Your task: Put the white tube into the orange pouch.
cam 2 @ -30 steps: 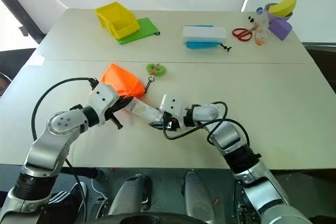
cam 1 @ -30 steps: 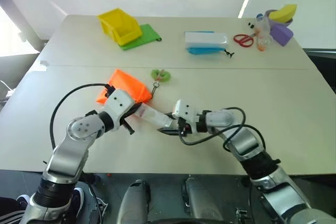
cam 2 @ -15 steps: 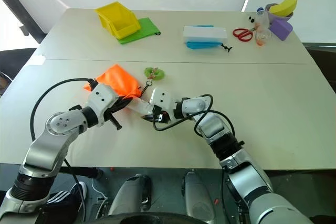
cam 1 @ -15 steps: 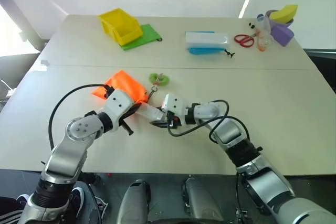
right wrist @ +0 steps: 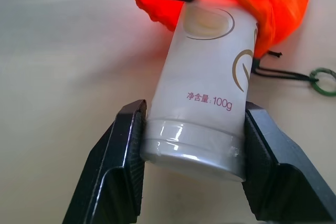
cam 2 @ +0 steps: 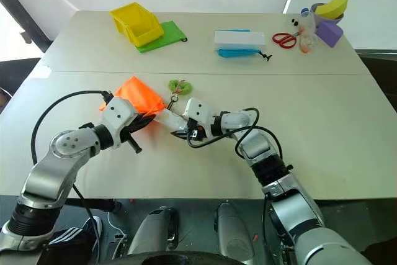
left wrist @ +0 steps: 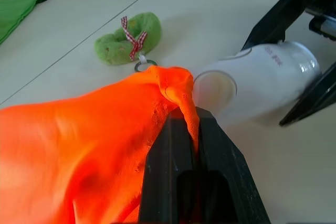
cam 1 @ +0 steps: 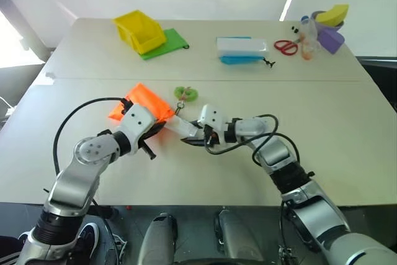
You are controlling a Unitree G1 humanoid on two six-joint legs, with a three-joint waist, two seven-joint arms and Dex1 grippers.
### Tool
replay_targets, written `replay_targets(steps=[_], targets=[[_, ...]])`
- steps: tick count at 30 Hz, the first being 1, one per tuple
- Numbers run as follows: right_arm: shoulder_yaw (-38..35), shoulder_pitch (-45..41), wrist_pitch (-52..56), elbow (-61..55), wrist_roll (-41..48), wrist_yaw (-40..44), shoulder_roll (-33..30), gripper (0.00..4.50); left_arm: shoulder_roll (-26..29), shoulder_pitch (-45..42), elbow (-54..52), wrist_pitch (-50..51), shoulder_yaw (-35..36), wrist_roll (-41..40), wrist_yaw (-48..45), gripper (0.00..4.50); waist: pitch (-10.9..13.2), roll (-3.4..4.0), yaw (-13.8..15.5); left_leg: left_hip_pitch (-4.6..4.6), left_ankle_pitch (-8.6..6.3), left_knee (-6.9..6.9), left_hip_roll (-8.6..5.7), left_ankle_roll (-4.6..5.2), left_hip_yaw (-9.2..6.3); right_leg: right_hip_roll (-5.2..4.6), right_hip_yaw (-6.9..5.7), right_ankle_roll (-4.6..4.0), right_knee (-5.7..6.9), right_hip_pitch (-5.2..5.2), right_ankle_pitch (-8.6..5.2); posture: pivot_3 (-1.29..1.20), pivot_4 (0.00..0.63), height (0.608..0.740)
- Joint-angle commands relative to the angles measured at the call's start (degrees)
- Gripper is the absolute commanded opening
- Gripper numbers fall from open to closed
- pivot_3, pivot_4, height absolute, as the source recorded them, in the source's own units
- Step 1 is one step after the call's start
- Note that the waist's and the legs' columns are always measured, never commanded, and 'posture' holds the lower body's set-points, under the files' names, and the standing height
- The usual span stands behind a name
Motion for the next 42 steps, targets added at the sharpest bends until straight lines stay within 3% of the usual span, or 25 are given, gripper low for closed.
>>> replay_targets(steps=[1,9,16,26,42], targets=[[2.31,-0.39,-2.38,-2.01,-1.74,-0.51,1.84,1.8,-0.84,-1.21,-1.6,-0.06,0.52,0.25,1.78,0.0,0.0,0.0,0.05,-0.01,0.0,0.0,-0.01,0.0,0.0,-0.02,0.0,0.01,0.0,0.0,0.01,0.0,0.15,0.74],[1.71,-3.89,1.31,1.84,-3.85,-5.85,6.44,1.8,-1.1,0.27,-2.97,0.48,-0.33,-0.47,1.77,0.0,0.0,0.0,0.09,0.0,0.01,0.0,-0.01,-0.02,0.01,-0.03,0.0,-0.11,0.01,-0.01,-0.04,0.0,0.15,0.74],[4.8,-3.51,1.96,1.39,-5.62,-5.25,7.3,1.8,-1.1,0.85,-2.95,0.28,-0.42,-0.28,2.04,0.0,0.0,0.0,0.1,-0.01,0.01,-0.02,-0.01,-0.02,0.0,-0.03,-0.01,-0.08,0.0,-0.02,-0.03,0.0,0.15,0.74],[2.9,-7.06,9.73,5.47,-4.32,-9.46,15.31,1.8,-1.43,2.06,-2.14,-1.43,-0.98,0.18,2.18,0.0,0.0,0.0,-1.17,0.0,0.01,-0.02,0.01,-0.02,-0.03,-0.04,-0.01,-0.04,0.03,-0.02,0.01,0.0,0.15,0.74],[3.82,-7.49,6.5,9.44,-5.15,-11.16,19.8,1.8,-1.56,4.37,-0.52,-4.87,-1.3,0.36,2.03,0.0,0.0,0.0,-1.24,-0.02,0.01,-0.09,0.02,-0.03,-0.03,-0.1,-0.02,-0.03,0.02,-0.08,0.01,0.0,0.15,0.74]])
